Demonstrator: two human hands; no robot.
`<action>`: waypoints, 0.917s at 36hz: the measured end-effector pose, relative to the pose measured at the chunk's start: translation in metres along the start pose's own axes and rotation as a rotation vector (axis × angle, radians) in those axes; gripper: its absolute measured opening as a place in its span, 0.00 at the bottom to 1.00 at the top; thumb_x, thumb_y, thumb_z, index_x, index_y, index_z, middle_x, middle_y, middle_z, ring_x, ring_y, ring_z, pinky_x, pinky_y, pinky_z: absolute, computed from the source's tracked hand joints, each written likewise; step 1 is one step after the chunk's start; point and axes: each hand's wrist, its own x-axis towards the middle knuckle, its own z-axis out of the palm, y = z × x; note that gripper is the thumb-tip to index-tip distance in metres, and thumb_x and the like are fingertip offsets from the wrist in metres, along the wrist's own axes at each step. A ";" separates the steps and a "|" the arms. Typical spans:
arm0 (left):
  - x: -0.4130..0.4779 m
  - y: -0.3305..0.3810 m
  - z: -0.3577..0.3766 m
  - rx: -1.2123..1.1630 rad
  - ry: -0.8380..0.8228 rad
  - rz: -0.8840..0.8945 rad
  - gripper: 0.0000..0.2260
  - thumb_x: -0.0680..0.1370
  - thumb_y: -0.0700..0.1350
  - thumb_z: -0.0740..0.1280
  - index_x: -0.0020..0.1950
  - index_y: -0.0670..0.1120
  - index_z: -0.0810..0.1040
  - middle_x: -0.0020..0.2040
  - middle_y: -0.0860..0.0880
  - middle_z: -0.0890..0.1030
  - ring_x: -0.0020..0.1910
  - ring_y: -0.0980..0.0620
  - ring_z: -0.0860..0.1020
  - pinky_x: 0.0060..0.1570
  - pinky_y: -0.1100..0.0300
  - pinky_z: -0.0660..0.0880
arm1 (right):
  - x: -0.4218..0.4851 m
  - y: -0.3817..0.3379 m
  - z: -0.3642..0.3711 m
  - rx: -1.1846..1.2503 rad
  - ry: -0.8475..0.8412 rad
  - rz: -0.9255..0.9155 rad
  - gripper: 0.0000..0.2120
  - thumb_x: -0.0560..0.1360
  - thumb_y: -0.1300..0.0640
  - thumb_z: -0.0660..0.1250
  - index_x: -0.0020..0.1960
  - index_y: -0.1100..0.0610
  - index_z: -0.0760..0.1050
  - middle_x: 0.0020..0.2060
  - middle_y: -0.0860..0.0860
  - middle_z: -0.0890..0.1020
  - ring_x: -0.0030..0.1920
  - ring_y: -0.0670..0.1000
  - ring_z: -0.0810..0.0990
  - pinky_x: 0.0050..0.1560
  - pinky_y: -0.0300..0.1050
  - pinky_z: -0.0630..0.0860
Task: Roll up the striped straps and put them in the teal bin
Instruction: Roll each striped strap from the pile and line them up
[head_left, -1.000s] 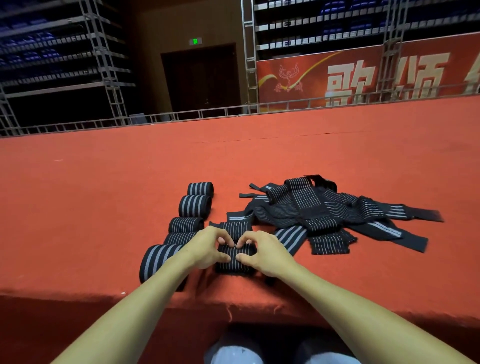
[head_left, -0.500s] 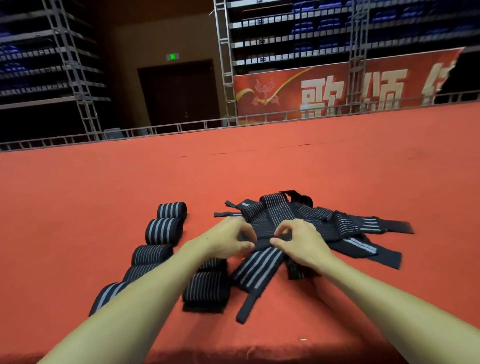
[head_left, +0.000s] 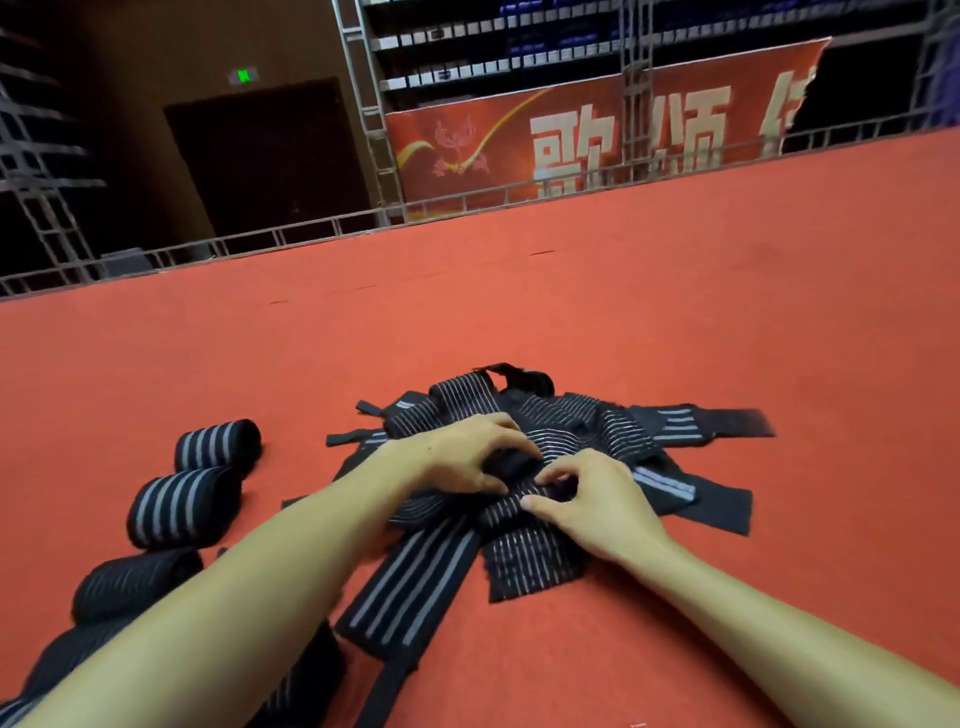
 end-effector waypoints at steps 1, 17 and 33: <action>0.002 -0.002 0.001 0.003 -0.009 0.008 0.28 0.74 0.44 0.74 0.73 0.51 0.72 0.66 0.46 0.70 0.67 0.48 0.70 0.70 0.54 0.64 | 0.001 0.000 0.000 0.016 0.007 0.003 0.16 0.69 0.41 0.76 0.53 0.47 0.83 0.50 0.44 0.82 0.57 0.47 0.79 0.57 0.48 0.76; 0.000 -0.001 -0.016 0.049 0.101 0.071 0.14 0.73 0.44 0.75 0.54 0.43 0.74 0.51 0.50 0.78 0.51 0.50 0.71 0.52 0.61 0.61 | 0.009 0.003 -0.004 0.187 -0.011 0.023 0.09 0.66 0.48 0.80 0.43 0.43 0.81 0.46 0.45 0.84 0.53 0.45 0.81 0.56 0.46 0.76; -0.053 0.010 -0.058 0.013 0.110 -0.006 0.08 0.81 0.44 0.65 0.55 0.50 0.67 0.51 0.46 0.75 0.52 0.52 0.62 0.48 0.57 0.62 | 0.021 -0.032 -0.033 0.257 -0.053 -0.267 0.11 0.73 0.59 0.73 0.41 0.43 0.82 0.42 0.42 0.85 0.47 0.41 0.82 0.56 0.43 0.76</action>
